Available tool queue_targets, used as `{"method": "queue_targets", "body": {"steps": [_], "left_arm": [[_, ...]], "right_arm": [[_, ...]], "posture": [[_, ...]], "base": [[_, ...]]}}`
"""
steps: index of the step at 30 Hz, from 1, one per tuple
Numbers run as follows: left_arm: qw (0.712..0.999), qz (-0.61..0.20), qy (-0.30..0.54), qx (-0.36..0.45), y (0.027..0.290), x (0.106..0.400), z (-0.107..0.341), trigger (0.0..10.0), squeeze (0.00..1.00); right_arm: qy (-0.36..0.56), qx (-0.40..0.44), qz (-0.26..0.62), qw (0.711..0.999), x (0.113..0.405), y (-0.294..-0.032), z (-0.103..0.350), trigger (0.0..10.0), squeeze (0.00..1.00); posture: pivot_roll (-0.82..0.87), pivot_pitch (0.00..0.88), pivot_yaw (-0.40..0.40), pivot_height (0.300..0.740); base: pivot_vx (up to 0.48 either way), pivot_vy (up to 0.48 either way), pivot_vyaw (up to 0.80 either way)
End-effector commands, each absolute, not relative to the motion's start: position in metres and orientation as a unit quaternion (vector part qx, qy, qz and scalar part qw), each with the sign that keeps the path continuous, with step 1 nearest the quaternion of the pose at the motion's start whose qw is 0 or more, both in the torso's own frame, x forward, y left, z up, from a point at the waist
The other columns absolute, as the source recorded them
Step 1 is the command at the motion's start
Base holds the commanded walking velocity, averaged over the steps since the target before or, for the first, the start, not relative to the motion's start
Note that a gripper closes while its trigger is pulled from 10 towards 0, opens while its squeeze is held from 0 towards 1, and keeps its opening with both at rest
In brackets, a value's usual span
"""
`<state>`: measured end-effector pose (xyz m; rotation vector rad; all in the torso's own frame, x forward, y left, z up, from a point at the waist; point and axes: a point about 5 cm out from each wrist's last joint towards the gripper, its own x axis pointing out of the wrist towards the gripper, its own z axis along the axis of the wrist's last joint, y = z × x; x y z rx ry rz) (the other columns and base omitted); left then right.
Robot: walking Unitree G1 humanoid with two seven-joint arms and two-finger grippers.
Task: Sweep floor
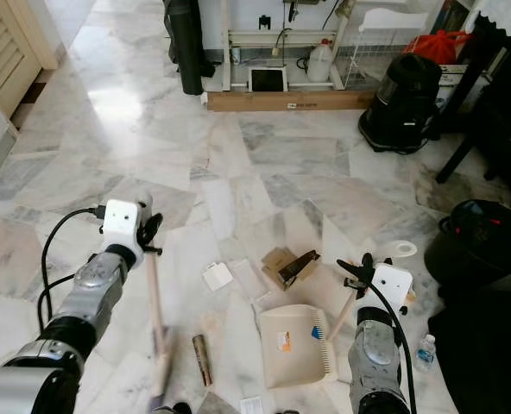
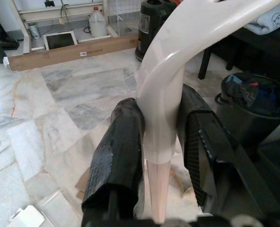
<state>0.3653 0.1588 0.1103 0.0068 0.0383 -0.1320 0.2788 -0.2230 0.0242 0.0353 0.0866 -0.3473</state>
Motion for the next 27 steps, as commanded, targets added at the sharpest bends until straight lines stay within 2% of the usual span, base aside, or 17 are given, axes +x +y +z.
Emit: {"method": "queue_targets", "body": {"steps": [1,9,14,16,18,19,20,21,24,27], "left_arm": [[0.997,-0.066,0.028,-0.034,0.156,0.367,0.112,10.0,0.00],[0.980,-0.074,0.090,-0.161,0.148,0.379,0.121,10.0,0.00],[0.966,-0.067,0.019,-0.248,0.149,0.388,0.151,10.0,0.00],[0.964,-0.041,-0.031,-0.261,0.165,0.389,0.168,10.0,0.00],[0.974,-0.031,-0.043,-0.219,0.174,0.387,0.172,10.0,0.00],[0.983,-0.027,-0.044,-0.175,0.178,0.385,0.173,10.0,0.00],[0.994,-0.025,-0.039,-0.098,0.185,0.381,0.172,10.0,0.00],[0.994,-0.025,-0.039,-0.098,0.185,0.381,0.172,10.0,0.00],[0.999,-0.025,-0.034,-0.019,0.195,0.372,0.171,10.0,0.00],[0.999,-0.024,-0.036,0.000,0.198,0.368,0.170,10.0,0.00]], "right_arm": [[0.147,0.033,-0.187,0.971,0.248,-0.221,-0.015,10.0,0.00],[0.150,0.037,-0.189,0.970,0.249,-0.222,-0.015,10.0,0.00],[0.148,0.046,-0.181,0.971,0.255,-0.216,-0.012,10.0,0.00],[0.150,0.047,-0.179,0.971,0.256,-0.216,-0.012,10.0,0.00],[0.151,0.048,-0.178,0.971,0.257,-0.215,-0.012,10.0,0.00],[0.152,0.049,-0.177,0.971,0.258,-0.215,-0.012,10.0,0.00],[0.153,0.050,-0.175,0.971,0.259,-0.214,-0.012,10.0,0.00],[0.153,0.050,-0.175,0.971,0.259,-0.214,-0.012,10.0,0.00],[0.159,0.053,-0.169,0.971,0.261,-0.210,-0.012,10.0,0.00],[0.163,0.055,-0.164,0.971,0.262,-0.207,-0.012,10.0,0.00]], "posture": [[-0.14,0.160,0.039,0.740],[-0.13,0.148,0.041,0.740],[-0.13,0.139,0.039,0.740],[-0.12,0.131,0.035,0.740],[-0.10,0.127,0.033,0.740],[-0.10,0.127,0.033,0.740],[-0.09,0.123,0.031,0.740],[-0.09,0.123,0.031,0.740],[-0.08,0.114,0.028,0.740],[-0.07,0.106,0.027,0.740]], "base": [[0.000,0.000,0.00],[0.000,0.000,0.00],[0.000,0.000,0.00],[0.000,0.000,0.00],[0.000,0.000,0.00],[0.000,0.000,0.00],[0.000,0.000,0.00],[0.000,0.000,0.00],[0.000,0.000,0.00],[0.000,0.000,0.00]]}}
